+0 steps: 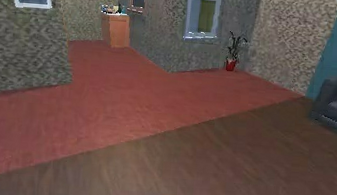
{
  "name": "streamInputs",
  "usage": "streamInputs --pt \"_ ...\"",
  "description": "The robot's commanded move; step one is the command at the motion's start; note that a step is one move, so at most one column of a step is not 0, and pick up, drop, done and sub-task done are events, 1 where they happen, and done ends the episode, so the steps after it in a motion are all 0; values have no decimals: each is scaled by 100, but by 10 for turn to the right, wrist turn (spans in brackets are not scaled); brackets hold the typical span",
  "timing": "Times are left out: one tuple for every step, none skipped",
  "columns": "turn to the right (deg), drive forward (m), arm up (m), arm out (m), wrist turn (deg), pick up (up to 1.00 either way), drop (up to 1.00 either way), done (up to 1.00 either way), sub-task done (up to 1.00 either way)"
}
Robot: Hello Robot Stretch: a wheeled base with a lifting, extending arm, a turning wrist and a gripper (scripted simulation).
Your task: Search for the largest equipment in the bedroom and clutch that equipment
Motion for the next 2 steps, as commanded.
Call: streamInputs --pt "-150 0 0 0 0 0 0 0 0" --pt "-30 0 0 0 0 0 0 0 0"
